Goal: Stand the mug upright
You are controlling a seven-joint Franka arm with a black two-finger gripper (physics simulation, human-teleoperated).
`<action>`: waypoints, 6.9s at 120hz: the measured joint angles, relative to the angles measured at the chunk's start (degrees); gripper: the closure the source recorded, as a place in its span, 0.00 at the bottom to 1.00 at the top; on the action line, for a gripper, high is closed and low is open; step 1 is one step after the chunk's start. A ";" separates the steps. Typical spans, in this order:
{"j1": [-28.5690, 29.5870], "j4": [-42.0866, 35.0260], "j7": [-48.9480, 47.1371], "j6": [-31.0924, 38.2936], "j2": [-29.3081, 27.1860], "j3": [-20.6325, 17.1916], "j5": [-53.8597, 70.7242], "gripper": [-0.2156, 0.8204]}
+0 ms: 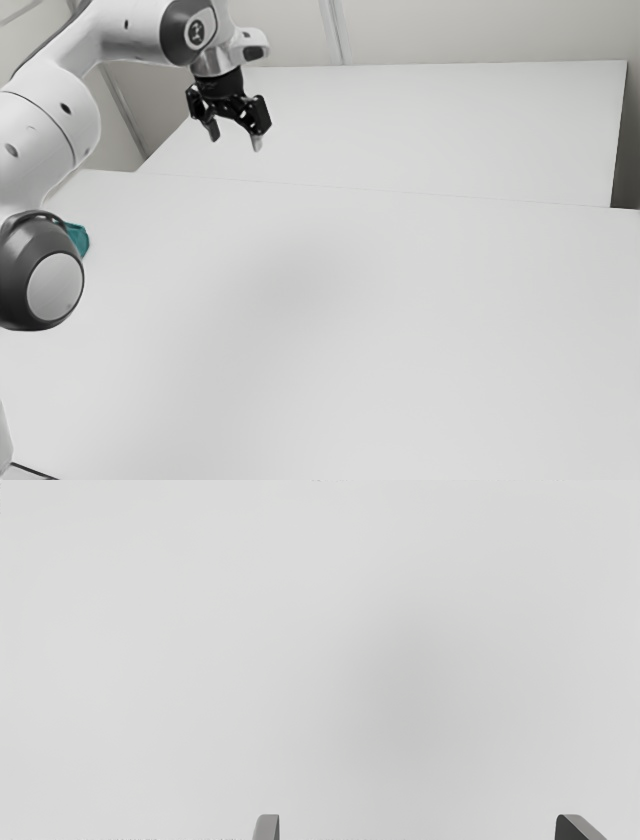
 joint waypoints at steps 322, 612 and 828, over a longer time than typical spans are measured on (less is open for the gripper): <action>73.87 17.75 73.40 20.45 36.94 -22.44 -41.41 0.21; 76.44 25.36 84.17 7.32 46.83 -25.66 -49.46 0.30; 60.21 -1.58 78.56 16.21 11.65 -39.82 -28.49 0.97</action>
